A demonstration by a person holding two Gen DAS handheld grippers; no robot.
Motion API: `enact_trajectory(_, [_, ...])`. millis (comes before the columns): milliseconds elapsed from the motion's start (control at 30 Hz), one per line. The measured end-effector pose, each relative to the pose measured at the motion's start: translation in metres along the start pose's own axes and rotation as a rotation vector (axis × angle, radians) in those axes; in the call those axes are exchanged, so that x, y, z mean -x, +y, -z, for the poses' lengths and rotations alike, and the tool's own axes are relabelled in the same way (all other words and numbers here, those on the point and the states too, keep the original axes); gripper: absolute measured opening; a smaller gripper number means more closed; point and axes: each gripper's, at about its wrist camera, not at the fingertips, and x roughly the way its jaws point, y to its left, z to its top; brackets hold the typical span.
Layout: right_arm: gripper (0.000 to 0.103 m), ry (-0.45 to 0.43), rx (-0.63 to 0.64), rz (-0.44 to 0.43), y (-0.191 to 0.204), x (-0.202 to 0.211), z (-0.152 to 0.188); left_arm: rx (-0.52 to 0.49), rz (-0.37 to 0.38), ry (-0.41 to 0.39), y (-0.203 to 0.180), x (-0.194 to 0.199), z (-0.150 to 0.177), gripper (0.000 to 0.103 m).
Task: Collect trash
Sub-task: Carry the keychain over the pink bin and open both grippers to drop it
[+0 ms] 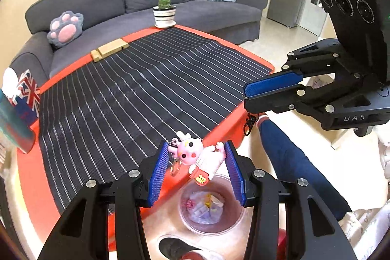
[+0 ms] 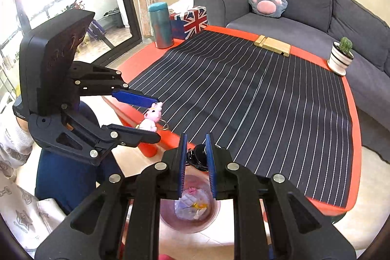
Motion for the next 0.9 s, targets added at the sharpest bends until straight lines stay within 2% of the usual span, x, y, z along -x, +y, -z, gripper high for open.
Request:
enact_trajectory(367, [0.015, 0.002, -0.041, -0.008, -0.002, 0.007, 0.028, 0.004, 0.034, 0.034, -0.018, -0.01, 0.017, 0.047])
enact_trajectory(433, [0.015, -0.001, -0.043, -0.009, -0.002, 0.008, 0.03, -0.001, 0.021, 0.03, -0.02, -0.01, 0.018, 0.062])
enact_trajectory(467, [0.015, -0.002, -0.045, -0.01, -0.003, 0.008, 0.031, 0.003, 0.015, 0.022, -0.02, -0.01, 0.019, 0.08])
enact_trajectory(500, [0.015, -0.001, -0.046, -0.012, -0.003, 0.008, 0.033, 0.01, 0.011, 0.014, -0.019, -0.01, 0.019, 0.089])
enact_trajectory(700, [0.015, 0.0, -0.046, -0.014, 0.0, 0.009, 0.039, 0.045, -0.022, 0.001, -0.012, -0.007, 0.02, 0.095])
enact_trajectory(900, [0.015, 0.007, -0.044, -0.019, 0.002, 0.006, 0.04, 0.065, -0.033, -0.002, -0.007, -0.006, 0.023, 0.095])
